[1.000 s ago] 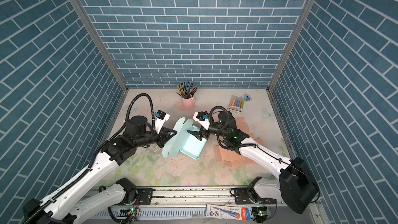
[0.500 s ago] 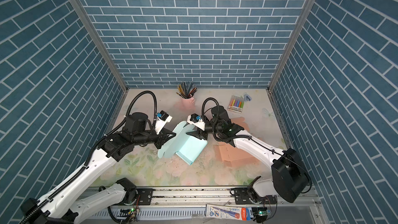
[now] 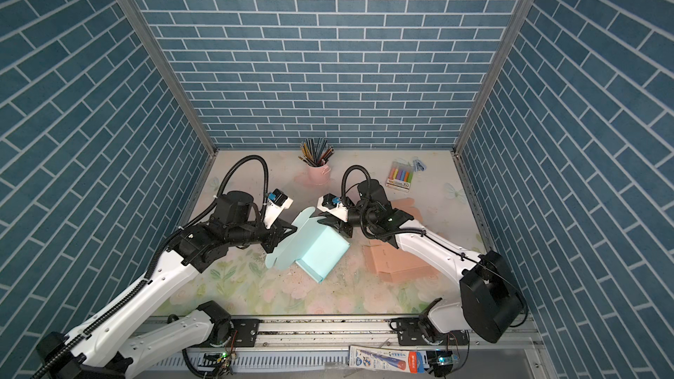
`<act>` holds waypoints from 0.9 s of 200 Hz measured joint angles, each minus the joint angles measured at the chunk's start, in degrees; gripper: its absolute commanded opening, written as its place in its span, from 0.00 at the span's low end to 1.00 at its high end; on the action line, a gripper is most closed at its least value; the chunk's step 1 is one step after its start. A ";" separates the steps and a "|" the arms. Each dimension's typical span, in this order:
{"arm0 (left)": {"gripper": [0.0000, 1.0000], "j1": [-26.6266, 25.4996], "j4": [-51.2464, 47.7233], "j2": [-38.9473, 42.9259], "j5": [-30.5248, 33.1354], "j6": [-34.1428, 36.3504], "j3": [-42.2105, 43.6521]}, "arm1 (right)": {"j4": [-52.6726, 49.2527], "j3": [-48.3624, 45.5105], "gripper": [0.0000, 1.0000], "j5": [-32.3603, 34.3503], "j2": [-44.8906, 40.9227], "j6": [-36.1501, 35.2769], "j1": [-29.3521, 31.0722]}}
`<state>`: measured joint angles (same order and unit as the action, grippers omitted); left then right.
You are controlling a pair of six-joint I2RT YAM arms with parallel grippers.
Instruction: Fold the paper box
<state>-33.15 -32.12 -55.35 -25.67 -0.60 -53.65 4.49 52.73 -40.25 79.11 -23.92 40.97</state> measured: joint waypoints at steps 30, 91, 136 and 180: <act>0.11 -0.09 -0.02 0.00 1.75 0.00 0.00 | -0.20 0.00 0.07 0.26 0.00 -0.13 0.00; 0.56 -0.11 1.42 0.85 5.03 -1.44 1.36 | 1.68 -3.37 0.00 0.44 0.00 1.55 0.04; 0.88 0.44 4.48 4.11 8.11 -6.51 6.91 | 4.72 -6.25 0.00 2.25 0.00 4.00 0.04; 0.88 4.33 9.07 4.26 10.12 -13.07 11.47 | 6.34 -6.47 0.00 3.82 0.13 5.62 -0.66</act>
<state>-28.82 -23.05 -51.09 -15.55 -13.67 -42.17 10.83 46.26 -36.42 79.24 -18.31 40.32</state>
